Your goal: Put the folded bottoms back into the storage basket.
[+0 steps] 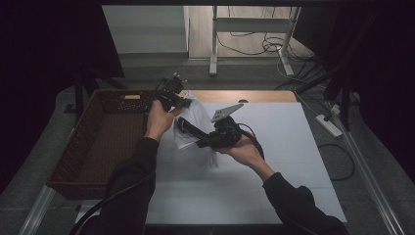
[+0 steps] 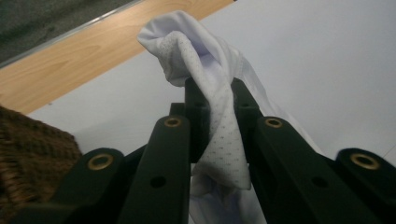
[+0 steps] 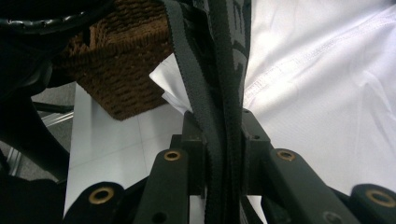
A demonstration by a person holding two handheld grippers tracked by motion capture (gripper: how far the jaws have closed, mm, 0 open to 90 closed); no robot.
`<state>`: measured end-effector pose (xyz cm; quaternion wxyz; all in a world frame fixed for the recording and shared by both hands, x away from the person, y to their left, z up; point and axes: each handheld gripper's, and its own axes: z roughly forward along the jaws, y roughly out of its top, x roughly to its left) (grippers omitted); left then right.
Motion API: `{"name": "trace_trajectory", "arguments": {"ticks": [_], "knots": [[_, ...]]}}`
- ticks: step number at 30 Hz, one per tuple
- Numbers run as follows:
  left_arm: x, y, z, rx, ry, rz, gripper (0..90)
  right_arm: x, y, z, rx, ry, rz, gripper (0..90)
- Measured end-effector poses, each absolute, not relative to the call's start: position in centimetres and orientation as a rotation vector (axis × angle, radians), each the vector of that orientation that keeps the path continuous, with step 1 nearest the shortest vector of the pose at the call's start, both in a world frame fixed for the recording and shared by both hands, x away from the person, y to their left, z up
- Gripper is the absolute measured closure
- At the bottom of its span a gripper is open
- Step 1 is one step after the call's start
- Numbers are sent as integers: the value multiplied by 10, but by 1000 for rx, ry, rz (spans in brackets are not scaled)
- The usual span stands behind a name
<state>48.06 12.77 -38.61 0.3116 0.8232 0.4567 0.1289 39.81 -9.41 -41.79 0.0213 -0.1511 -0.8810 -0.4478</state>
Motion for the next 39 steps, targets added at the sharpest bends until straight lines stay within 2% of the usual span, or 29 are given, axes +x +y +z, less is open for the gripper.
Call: {"name": "trace_trajectory", "arguments": {"ticks": [39], "knots": [[467,219,-324,2003,1249,495,820,409,-13,-379,-332,-2679,-1584,770]]}}
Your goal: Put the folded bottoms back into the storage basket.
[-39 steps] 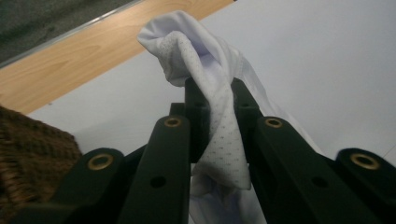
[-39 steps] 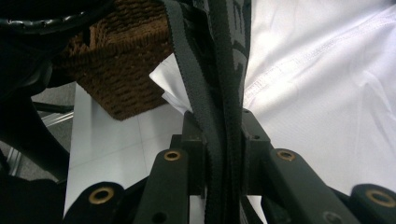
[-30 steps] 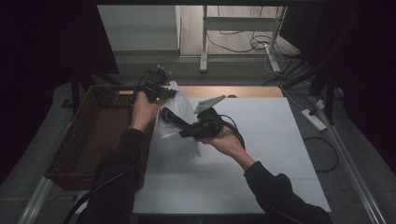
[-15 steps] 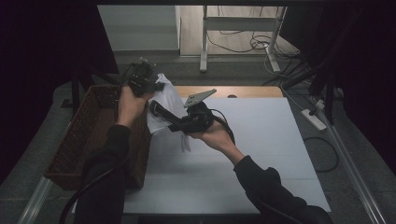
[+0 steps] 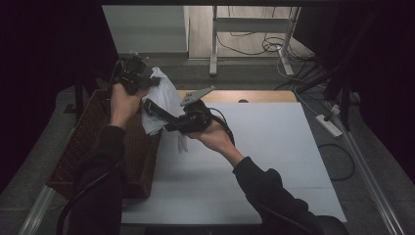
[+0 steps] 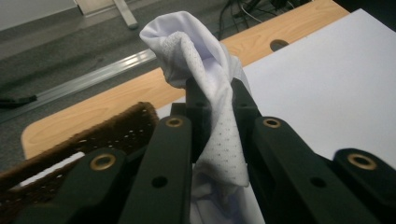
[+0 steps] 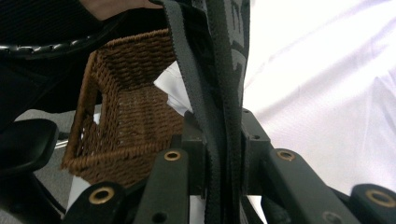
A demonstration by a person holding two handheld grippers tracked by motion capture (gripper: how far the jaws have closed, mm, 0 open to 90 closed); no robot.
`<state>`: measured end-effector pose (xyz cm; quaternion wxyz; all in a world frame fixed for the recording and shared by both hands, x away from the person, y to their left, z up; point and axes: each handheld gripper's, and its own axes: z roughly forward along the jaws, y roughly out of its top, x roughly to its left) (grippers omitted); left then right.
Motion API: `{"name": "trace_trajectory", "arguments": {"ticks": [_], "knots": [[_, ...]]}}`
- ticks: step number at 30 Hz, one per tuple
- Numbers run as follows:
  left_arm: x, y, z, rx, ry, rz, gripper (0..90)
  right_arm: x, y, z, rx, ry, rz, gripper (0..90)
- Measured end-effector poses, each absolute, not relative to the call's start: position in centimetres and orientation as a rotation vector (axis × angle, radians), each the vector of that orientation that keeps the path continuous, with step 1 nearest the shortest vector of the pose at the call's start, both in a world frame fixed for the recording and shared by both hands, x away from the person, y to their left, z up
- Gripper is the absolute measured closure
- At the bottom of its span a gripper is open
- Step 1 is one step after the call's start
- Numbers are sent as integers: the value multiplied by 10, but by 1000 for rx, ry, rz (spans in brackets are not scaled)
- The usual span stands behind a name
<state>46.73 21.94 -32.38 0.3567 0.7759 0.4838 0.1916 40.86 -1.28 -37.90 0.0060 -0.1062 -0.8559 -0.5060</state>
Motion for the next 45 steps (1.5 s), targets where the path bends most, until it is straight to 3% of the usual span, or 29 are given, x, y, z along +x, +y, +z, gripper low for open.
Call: {"name": "trace_trajectory", "arguments": {"ticks": [28,45], "knots": [[452,266,-284,1917,1273,666,820,418,33,-358,-251,-2625,-1707,770],[439,305,-276,1858,1275,633,819,412,71,-353,-186,-2617,-1736,769]]}}
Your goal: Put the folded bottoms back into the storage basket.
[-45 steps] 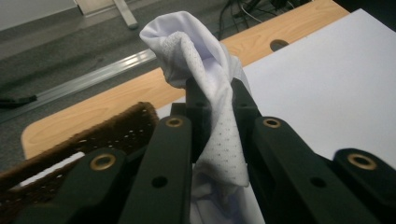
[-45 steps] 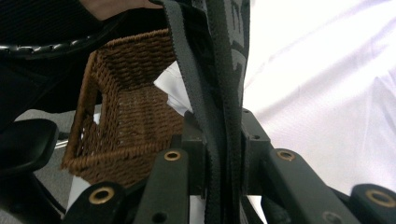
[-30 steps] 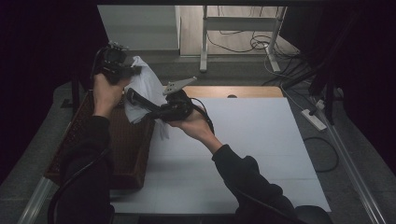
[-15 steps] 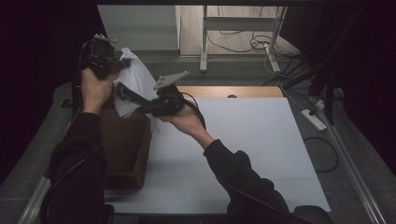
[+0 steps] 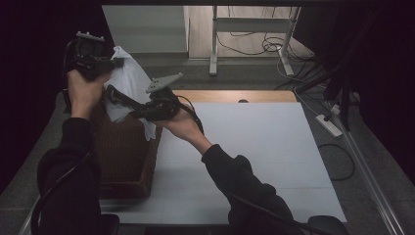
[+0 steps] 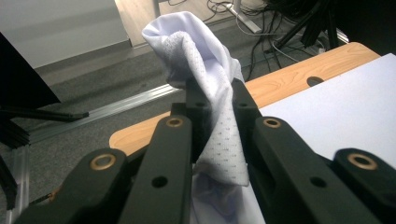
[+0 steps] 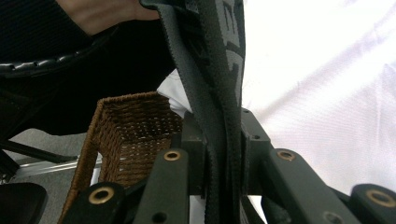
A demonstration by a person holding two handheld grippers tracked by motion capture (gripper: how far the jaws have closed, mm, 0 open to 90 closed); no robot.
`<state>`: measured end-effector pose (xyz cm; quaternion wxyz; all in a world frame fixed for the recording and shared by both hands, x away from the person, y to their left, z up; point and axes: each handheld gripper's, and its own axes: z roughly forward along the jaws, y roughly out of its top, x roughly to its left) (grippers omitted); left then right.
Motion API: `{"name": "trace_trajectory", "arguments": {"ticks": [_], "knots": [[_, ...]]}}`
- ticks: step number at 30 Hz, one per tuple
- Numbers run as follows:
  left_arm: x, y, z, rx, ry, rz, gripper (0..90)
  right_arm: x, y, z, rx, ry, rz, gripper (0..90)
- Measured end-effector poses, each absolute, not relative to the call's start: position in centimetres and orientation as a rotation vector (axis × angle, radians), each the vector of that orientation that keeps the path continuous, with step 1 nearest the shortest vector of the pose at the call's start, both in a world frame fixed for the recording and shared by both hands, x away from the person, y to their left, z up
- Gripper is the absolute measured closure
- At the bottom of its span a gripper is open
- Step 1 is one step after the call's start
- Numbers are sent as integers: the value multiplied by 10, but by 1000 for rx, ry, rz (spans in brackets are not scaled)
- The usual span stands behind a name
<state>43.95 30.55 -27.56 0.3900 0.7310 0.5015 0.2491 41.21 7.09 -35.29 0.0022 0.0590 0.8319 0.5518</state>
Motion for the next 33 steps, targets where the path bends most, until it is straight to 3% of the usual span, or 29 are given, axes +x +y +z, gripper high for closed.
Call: {"name": "trace_trajectory", "arguments": {"ticks": [33], "knots": [[442,335,-350,1932,1346,560,816,398,120,-418,233,2691,1604,768]]}}
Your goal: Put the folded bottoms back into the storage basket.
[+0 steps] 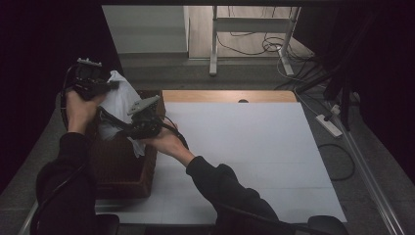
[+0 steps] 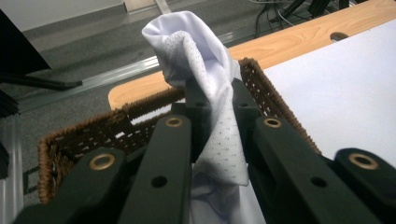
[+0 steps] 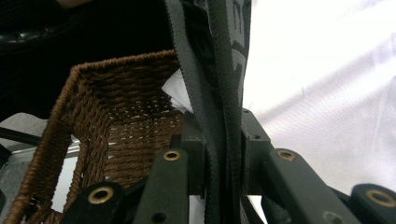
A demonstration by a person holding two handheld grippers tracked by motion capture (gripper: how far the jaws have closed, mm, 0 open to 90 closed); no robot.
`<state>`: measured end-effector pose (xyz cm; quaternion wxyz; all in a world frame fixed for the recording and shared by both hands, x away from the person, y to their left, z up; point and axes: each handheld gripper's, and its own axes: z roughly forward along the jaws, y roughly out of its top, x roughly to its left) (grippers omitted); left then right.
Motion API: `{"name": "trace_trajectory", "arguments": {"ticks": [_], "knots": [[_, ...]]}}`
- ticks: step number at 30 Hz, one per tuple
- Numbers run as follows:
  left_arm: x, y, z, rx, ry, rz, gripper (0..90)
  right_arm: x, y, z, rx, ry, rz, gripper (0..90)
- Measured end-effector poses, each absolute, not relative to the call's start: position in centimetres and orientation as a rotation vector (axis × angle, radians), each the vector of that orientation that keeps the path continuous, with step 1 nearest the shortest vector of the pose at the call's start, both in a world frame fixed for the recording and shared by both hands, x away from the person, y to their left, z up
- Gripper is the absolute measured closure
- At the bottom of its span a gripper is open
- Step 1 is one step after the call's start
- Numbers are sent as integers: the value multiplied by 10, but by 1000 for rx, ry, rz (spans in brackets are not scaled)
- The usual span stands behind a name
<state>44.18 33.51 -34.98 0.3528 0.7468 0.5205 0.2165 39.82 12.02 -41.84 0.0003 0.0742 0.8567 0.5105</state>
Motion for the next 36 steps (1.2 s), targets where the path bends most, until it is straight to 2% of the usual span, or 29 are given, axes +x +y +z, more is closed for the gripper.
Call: {"name": "trace_trajectory", "arguments": {"ticks": [20,36], "knots": [[440,339,-395,1990,1372,505,811,391,130,-456,229,2760,1509,764],[434,353,-411,1970,1417,463,803,382,141,-460,176,2778,1431,746]]}}
